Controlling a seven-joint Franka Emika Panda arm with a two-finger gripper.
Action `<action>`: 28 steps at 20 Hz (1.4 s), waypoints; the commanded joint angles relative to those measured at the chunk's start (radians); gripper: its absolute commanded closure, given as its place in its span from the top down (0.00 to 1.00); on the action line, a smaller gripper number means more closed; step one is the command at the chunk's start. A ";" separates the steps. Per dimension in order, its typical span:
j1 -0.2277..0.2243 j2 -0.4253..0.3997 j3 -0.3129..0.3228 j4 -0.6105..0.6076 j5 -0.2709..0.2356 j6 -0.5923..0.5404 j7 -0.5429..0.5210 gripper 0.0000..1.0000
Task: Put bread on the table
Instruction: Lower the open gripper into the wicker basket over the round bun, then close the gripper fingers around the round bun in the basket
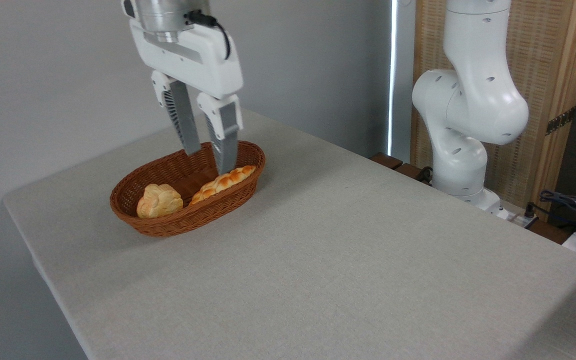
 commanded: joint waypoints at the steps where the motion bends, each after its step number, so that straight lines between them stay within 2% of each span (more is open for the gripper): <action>1: -0.006 0.023 -0.088 -0.045 -0.026 0.119 -0.125 1.00; 4: -0.007 0.058 -0.148 -0.070 -0.037 0.239 -0.246 1.00; 8: -0.019 0.138 -0.234 -0.116 -0.035 0.386 -0.273 1.00; 11: -0.053 0.182 -0.243 -0.140 -0.026 0.472 -0.299 1.00; 16: -0.056 0.184 -0.243 -0.179 -0.012 0.524 -0.287 0.99; 17: -0.056 0.184 -0.243 -0.186 0.018 0.526 -0.288 0.88; 18: -0.056 0.184 -0.245 -0.188 0.043 0.526 -0.288 0.72; 20: -0.056 0.186 -0.256 -0.188 0.051 0.529 -0.287 0.28; 21: -0.056 0.186 -0.256 -0.189 0.051 0.528 -0.285 0.23; 28: -0.056 0.184 -0.257 -0.199 0.051 0.528 -0.285 0.23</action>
